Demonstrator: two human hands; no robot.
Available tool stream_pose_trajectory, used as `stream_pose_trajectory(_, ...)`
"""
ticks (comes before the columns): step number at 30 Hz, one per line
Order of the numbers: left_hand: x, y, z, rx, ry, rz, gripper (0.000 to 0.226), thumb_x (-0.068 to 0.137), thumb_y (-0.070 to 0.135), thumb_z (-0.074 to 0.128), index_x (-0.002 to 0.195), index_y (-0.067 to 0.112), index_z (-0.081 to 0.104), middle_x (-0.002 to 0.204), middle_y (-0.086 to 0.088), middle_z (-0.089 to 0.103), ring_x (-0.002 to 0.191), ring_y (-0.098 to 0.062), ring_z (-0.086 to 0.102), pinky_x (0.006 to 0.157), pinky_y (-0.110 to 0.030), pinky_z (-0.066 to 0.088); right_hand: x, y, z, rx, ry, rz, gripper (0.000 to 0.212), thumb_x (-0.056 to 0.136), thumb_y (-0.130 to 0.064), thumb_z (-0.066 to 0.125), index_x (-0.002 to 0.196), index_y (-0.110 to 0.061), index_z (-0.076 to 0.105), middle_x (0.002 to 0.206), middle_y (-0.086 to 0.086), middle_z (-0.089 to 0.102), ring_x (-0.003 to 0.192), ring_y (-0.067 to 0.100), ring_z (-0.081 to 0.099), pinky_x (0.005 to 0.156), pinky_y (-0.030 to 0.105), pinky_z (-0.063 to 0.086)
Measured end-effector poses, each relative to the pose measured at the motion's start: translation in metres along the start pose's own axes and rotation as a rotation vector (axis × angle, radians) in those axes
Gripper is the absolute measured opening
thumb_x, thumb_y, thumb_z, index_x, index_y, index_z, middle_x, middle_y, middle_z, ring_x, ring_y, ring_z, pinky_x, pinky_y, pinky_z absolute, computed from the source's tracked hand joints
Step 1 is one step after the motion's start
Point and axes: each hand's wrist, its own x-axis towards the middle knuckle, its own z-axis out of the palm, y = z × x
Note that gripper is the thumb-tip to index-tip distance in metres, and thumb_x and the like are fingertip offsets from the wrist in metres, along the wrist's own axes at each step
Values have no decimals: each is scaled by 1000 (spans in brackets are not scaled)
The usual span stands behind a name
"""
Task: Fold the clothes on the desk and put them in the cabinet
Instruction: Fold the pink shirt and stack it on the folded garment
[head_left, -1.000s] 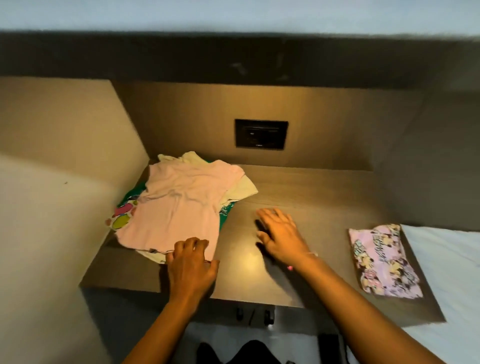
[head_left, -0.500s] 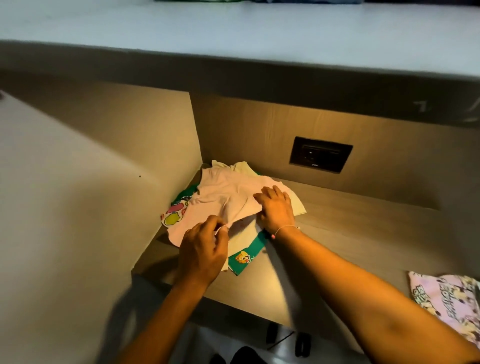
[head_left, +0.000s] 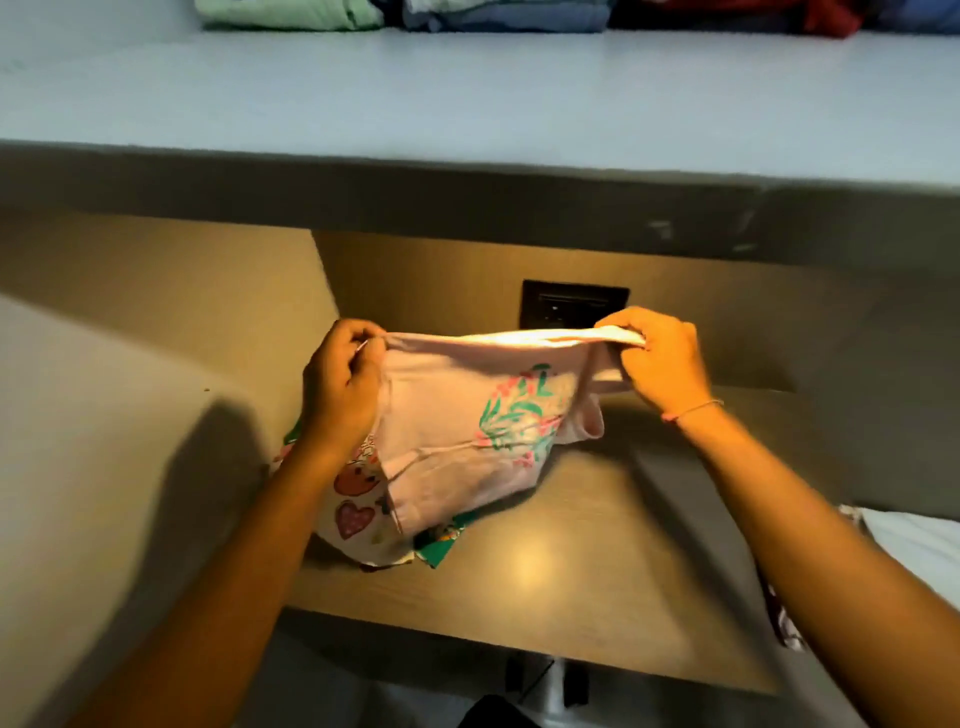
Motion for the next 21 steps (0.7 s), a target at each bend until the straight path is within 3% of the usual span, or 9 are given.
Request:
stream_pose_trajectory(1, 10, 9, 16, -18, -35, -6, 7, 98, 12, 51, 96, 13, 57, 94, -6, 62, 84, -15, 61, 70, -25, 48, 5, 4, -12, -30, 29, 34, 40, 73, 13, 51, 96, -9, 75, 93, 11, 75, 91, 29, 68, 78, 29, 47)
stream_pose_trajectory(4, 28, 42, 49, -146, -76, 88, 9, 97, 8, 49, 96, 11, 57, 87, -1, 59, 72, 7, 56, 62, -14, 44, 8, 13, -57, -92, 172, 90, 35, 79, 9, 52, 99, -8, 75, 97, 13, 75, 93, 31, 68, 78, 29, 50)
stream_pose_trajectory(7, 22, 62, 60, -210, -53, 224, 10, 98, 14, 48, 100, 17, 58, 86, 7, 58, 78, -3, 57, 67, -22, 48, -20, 15, -101, -171, 294, -25, 32, 82, 0, 53, 104, -12, 74, 99, 10, 75, 93, 26, 68, 78, 30, 53)
stream_pose_trajectory(10, -21, 47, 63, -122, -109, 307, 14, 95, 22, 48, 103, 29, 56, 91, 12, 58, 81, 1, 56, 69, -11, 47, -83, 32, -122, -324, 280, -8, 40, 77, -10, 47, 106, -24, 69, 91, 4, 75, 77, 28, 68, 65, 34, 55)
stream_pose_trajectory(14, -105, -10, 66, 93, -451, 349, 20, 88, 22, 51, 104, 19, 63, 98, -2, 62, 88, -16, 59, 75, -24, 53, -198, 68, -94, -365, 9, 152, 43, 79, -3, 62, 113, -30, 69, 96, 3, 75, 76, 26, 70, 71, 28, 55)
stream_pose_trajectory(16, -136, -37, 67, 312, -725, 275, 33, 88, 34, 47, 104, 13, 67, 103, -6, 64, 95, -22, 59, 84, -34, 51, -242, 83, -75, -333, -217, 255, 52, 75, 5, 70, 114, -30, 69, 113, 0, 72, 98, 23, 71, 89, 29, 52)
stream_pose_trajectory(17, -148, -46, 66, 407, -840, 232, 40, 88, 42, 42, 104, 17, 68, 106, -1, 63, 99, -19, 57, 88, -35, 47, -258, 87, -69, -336, -350, 284, 53, 77, 1, 71, 119, -31, 66, 127, -4, 65, 117, 20, 62, 104, 28, 42)
stream_pose_trajectory(19, -163, -59, 62, 479, -937, 214, 43, 85, 54, 36, 96, 28, 67, 104, 12, 59, 103, -12, 52, 91, -36, 43, -281, 91, -64, -391, -530, 211, 51, 85, -29, 68, 133, -40, 53, 147, -15, 39, 143, 11, 28, 117, 25, 12)
stream_pose_trajectory(21, -165, -60, 60, 448, -884, 247, 38, 81, 56, 39, 88, 31, 67, 100, 15, 59, 102, -12, 52, 88, -40, 43, -289, 89, -69, -393, -567, 160, 60, 86, -65, 51, 141, -45, 40, 152, -20, 26, 146, 4, 10, 116, 24, 2)
